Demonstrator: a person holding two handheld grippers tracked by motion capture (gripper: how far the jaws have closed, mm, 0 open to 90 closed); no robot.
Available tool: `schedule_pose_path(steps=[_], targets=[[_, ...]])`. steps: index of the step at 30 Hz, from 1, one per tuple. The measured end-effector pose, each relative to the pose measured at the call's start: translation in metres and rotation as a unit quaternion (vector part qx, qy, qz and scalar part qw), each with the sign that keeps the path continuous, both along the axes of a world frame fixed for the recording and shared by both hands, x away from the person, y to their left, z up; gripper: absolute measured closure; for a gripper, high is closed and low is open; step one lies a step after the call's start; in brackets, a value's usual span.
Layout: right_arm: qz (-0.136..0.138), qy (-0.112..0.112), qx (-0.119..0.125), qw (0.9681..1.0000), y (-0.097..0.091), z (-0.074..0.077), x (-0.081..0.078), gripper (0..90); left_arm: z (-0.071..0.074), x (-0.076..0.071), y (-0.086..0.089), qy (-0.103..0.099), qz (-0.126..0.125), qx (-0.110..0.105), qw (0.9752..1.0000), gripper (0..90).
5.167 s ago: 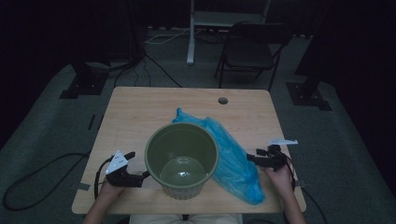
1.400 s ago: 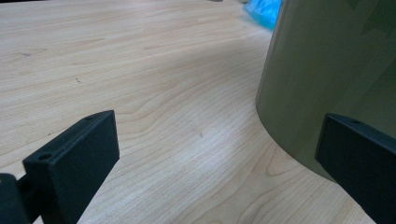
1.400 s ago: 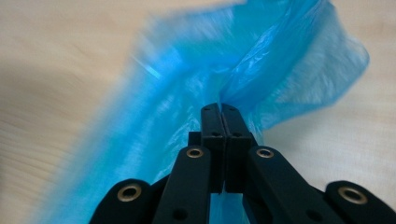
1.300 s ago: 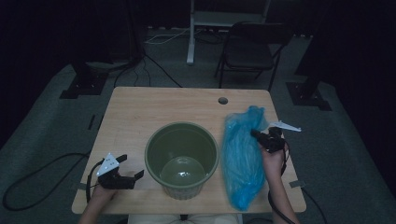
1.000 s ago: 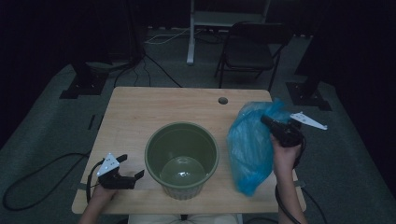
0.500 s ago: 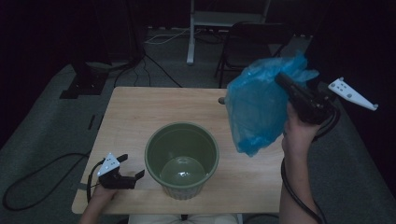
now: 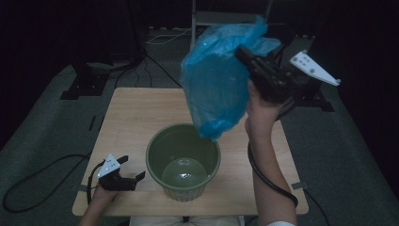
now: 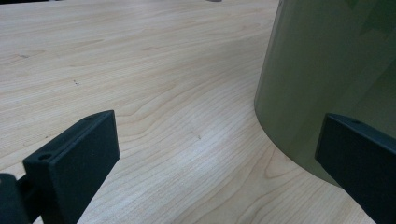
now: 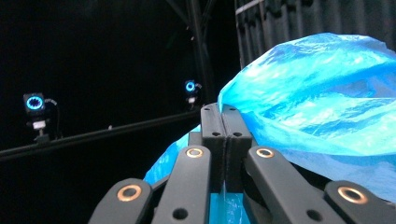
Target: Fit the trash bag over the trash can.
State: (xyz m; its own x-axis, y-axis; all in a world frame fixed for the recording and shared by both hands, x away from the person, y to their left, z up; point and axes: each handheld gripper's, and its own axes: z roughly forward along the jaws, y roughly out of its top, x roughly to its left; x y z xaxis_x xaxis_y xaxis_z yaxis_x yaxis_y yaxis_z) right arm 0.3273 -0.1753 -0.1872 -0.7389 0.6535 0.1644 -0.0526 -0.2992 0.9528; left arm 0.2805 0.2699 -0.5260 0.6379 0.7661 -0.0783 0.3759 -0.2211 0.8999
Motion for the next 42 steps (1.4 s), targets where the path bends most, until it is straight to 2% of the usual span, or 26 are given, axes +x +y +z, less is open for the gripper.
schedule_pose_path(steps=[5, 7, 10, 12, 13, 14, 16, 19, 22, 24, 26, 29, 30, 31, 32, 33, 34, 35, 36, 38, 39, 40, 42], targets=[[0.021, 0.015, -0.019, 0.9995, 0.032, -0.019, 0.007, 90.0, 0.0, 0.0, 0.0, -0.001, -0.002, 0.0, 1.0, 0.3], [0.021, 0.02, -0.033, 0.999, 0.044, -0.033, 0.008, 90.0, 0.0, 0.0, 0.0, -0.001, -0.002, 0.001, 1.0, 0.3], [0.031, 0.046, -0.045, 0.9975, 0.057, -0.061, 0.01, 90.0, 0.001, 0.0, 0.001, 0.0, 0.0, -0.004, 1.0, 0.3], [0.035, 0.068, -0.058, 0.9954, 0.064, -0.082, 0.01, 90.0, 0.002, 0.0, 0.002, 0.0, -0.002, -0.015, 0.9999, 0.3], [0.035, 0.068, -0.058, 0.9954, 0.064, -0.082, 0.01, 90.0, 0.002, 0.0, 0.002, 0.0, -0.002, -0.015, 0.9999, 0.3], [0.047, 0.088, -0.065, 0.9929, 0.067, -0.099, 0.008, 90.0, 0.003, 0.001, 0.003, -0.002, -0.001, -0.014, 0.9999, 0.3], [0.049, 0.098, -0.074, 0.9912, 0.069, -0.114, 0.002, 89.9, 0.005, 0.001, 0.003, -0.003, -0.001, -0.012, 0.9999, 0.3], [0.042, 0.111, -0.101, 0.9878, 0.069, -0.132, -0.007, 89.8, 0.008, 0.001, 0.003, -0.002, -0.001, -0.014, 0.9999, 0.3], [0.045, 0.137, -0.116, 0.9827, 0.062, -0.147, -0.011, 89.4, 0.012, 0.002, 0.003, 0.004, 0.006, -0.016, 0.9999, 0.3], [0.042, 0.151, -0.127, 0.9793, 0.056, -0.155, -0.013, 85.7, 0.017, 0.003, 0.003, 0.011, 0.011, -0.018, 0.9997, 0.3], [0.042, 0.163, -0.132, 0.9768, 0.049, -0.163, -0.016, 81.8, 0.025, 0.004, 0.003, 0.017, 0.011, -0.016, 0.9997, 0.3], [0.041, 0.186, -0.143, 0.9712, 0.036, -0.174, -0.017, 68.7, 0.043, 0.007, 0.002, 0.024, 0.011, -0.008, 0.9996, 0.4], [0.041, 0.186, -0.143, 0.9712, 0.036, -0.174, -0.017, 68.7, 0.043, 0.007, 0.002, 0.024, 0.011, -0.008, 0.9996, 0.3], [0.043, 0.194, -0.143, 0.9695, 0.031, -0.177, -0.017, 60.3, 0.056, 0.009, 0.002, 0.03, 0.017, -0.003, 0.9994, 0.3], [0.051, 0.22, -0.156, 0.9615, 0.024, -0.182, -0.014, 51.3, 0.065, 0.01, 0.001, 0.031, 0.017, -0.003, 0.9994, 0.4], [0.051, 0.22, -0.156, 0.9615, 0.024, -0.182, -0.014, 51.3, 0.065, 0.01, 0.001, 0.031, 0.017, -0.003, 0.9994, 0.4], [0.053, 0.227, -0.153, 0.9603, 0.019, -0.184, -0.014, 49.3, 0.076, 0.012, 0.001, 0.028, 0.022, 0.004, 0.9994, 0.4], [0.053, 0.239, -0.142, 0.9591, 0.006, -0.187, -0.014, 39.8, 0.085, 0.014, 0.0, 0.024, 0.023, 0.004, 0.9994, 0.4], [0.049, 0.242, -0.134, 0.9596, 0.0, -0.187, -0.014, 39.6, 0.103, 0.018, -0.002, 0.017, 0.026, 0.003, 0.9995, 0.4], [0.035, 0.245, -0.128, 0.9604, -0.01, -0.186, -0.012, 38.1, 0.121, 0.022, -0.006, 0.01, 0.022, -0.005, 0.9997, 0.4], [0.031, 0.25, -0.122, 0.96, -0.014, -0.186, -0.01, 37.5, 0.121, 0.022, -0.006, 0.01, 0.022, -0.005, 0.9997, 0.4], [0.034, 0.255, -0.115, 0.9594, -0.017, -0.185, -0.006, 36.5, 0.138, 0.026, -0.012, 0.005, 0.012, -0.005, 0.9999, 0.4], [0.035, 0.261, -0.112, 0.9582, -0.02, -0.183, 0.0, 36.2, 0.153, 0.031, -0.023, 0.002, -0.001, -0.001, 1.0, 0.4]])
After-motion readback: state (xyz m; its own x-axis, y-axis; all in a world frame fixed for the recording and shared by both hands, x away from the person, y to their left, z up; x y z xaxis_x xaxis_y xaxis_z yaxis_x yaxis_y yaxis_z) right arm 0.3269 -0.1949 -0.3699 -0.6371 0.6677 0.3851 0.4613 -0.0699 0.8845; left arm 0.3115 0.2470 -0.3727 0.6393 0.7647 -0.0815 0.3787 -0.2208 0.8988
